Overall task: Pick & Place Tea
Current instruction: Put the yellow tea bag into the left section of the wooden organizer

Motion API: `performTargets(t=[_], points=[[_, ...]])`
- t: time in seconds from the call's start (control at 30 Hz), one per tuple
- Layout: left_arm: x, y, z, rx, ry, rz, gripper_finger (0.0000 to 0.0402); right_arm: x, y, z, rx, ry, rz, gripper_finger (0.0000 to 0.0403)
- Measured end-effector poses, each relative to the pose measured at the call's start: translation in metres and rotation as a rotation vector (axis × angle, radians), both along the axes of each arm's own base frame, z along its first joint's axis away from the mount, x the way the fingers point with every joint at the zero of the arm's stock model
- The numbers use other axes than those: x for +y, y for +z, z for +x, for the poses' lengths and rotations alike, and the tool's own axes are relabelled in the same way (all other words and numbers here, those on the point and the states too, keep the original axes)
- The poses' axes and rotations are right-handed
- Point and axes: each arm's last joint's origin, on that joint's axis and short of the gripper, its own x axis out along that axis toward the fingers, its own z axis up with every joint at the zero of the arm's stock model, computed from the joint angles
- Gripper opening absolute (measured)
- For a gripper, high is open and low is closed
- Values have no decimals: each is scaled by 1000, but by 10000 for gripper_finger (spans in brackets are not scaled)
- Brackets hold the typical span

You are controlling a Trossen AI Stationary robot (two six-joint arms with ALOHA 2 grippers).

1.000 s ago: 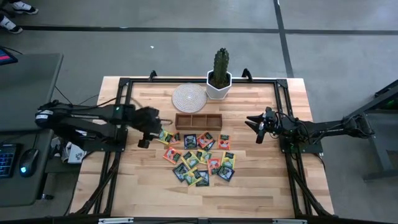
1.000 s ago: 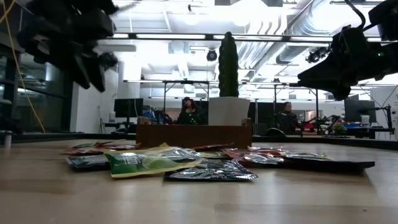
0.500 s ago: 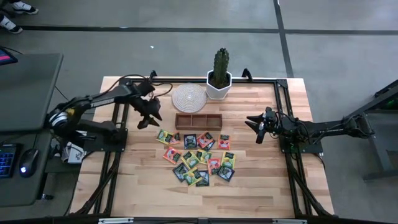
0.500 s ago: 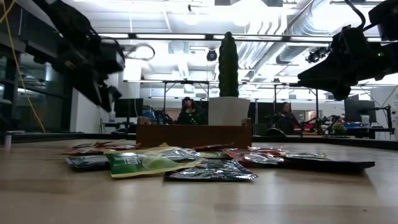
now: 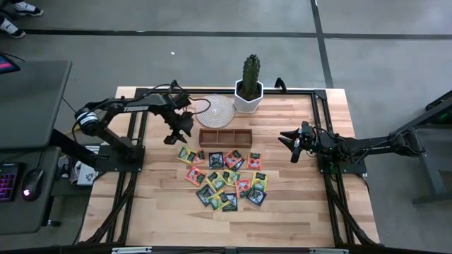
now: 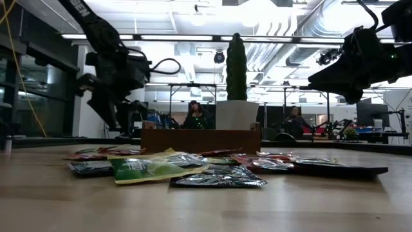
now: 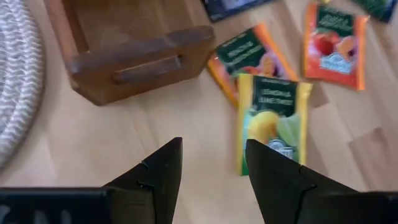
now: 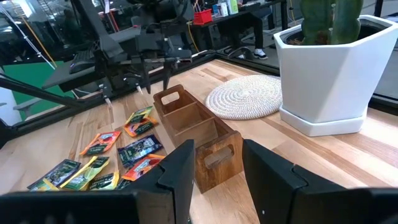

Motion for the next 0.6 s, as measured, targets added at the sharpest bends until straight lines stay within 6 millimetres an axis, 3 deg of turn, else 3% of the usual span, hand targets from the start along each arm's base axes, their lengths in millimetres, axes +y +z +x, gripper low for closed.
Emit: performTargets(t=[0.27,0.6], points=[[-11,-16,18,102,-123,-16,175,0,0,0,0,0,0,131],[-12,-24,20,123,-139,-34,175,0,0,0,0,0,0,131]])
